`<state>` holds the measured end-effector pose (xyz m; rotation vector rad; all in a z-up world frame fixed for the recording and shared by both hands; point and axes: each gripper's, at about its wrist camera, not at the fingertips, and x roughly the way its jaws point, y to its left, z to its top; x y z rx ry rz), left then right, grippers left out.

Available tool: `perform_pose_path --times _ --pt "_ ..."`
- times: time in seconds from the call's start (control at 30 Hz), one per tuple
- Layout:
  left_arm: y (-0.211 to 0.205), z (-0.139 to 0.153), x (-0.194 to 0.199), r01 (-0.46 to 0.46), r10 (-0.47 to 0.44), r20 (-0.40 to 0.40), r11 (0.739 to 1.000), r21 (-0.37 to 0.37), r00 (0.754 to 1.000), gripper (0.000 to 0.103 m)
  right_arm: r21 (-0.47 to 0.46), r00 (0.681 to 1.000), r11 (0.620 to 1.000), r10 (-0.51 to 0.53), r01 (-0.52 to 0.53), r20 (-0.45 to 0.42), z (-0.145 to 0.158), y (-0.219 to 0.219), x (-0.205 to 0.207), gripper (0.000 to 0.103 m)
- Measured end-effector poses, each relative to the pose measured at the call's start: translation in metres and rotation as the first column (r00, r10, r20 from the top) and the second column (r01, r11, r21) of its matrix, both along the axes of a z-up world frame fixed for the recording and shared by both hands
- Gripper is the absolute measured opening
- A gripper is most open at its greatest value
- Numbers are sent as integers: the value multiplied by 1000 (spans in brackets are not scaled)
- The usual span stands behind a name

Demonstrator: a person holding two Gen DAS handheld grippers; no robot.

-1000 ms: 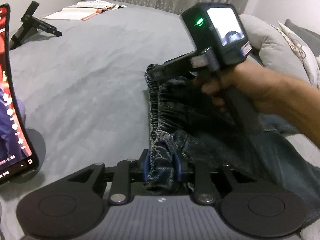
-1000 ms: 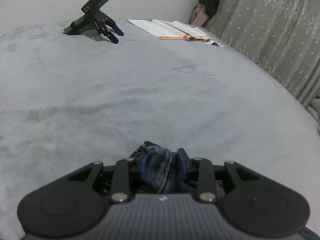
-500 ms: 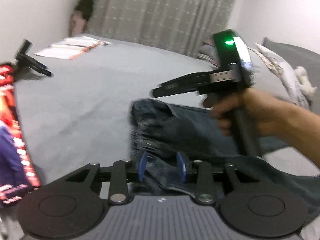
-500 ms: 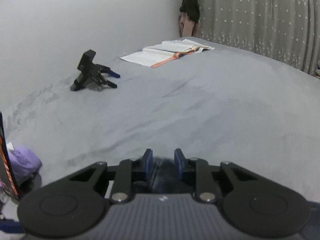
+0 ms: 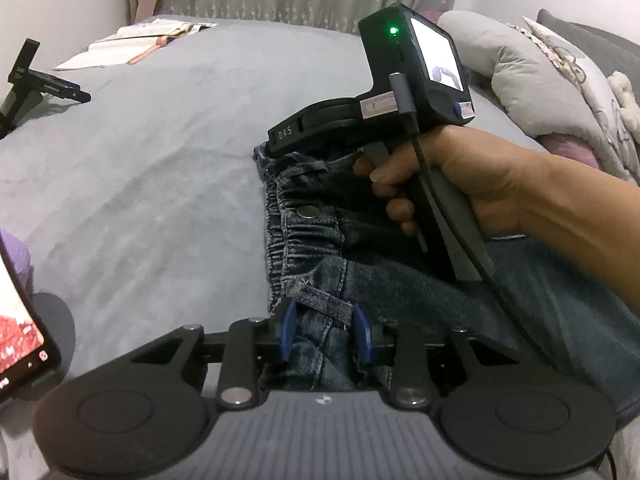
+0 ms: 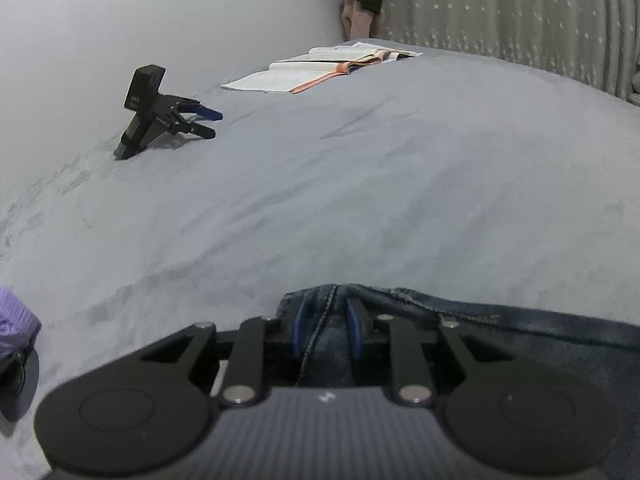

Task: Fold clothes
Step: 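Open both grippers and lay the jeans flat on the bed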

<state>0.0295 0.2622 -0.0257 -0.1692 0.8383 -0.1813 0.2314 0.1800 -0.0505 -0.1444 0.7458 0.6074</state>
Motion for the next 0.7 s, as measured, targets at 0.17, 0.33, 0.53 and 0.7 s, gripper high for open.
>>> perform_pose_path --times 0.17,0.33,0.53,0.7 --pt "8 10 -7 3 -3 22 999 -35 1000 32 31 1000 999 -15 15 16 25 -21 -5 35" --pt "11 20 -11 -11 13 87 1000 -21 996 32 -28 994 996 -80 82 73 58 -82 -25 40" --pt "-20 11 -13 55 -57 82 998 16 995 32 -49 974 976 -207 212 95 62 -177 -63 46" --pt "-45 4 -14 111 -114 76 993 46 991 32 -66 959 957 -278 282 61 42 -233 -85 46"
